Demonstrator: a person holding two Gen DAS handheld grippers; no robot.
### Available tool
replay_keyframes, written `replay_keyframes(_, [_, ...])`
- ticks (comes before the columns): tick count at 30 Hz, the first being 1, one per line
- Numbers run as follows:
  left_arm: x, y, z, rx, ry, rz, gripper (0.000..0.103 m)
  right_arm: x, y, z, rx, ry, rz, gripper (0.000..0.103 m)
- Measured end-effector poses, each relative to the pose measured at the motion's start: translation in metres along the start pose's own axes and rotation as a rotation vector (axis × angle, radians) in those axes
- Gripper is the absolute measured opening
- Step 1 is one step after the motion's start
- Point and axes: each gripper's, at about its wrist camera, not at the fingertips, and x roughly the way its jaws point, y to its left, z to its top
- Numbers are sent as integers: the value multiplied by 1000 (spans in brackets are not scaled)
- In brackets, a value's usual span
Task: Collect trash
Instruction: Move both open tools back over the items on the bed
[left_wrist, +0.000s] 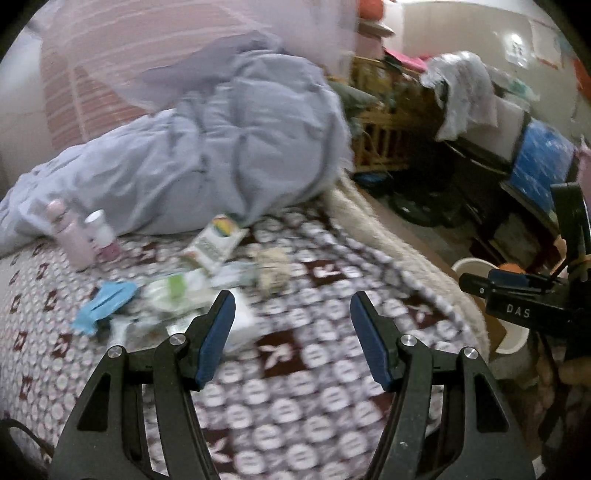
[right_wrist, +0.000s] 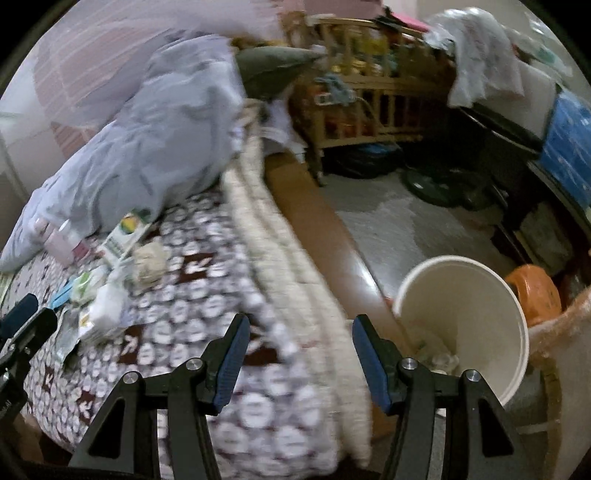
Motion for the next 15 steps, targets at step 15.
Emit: replay_keyframes(15, [-53, 116, -32, -135, -36, 183, 64, -4, 138, 6, -233, 3, 78, 63])
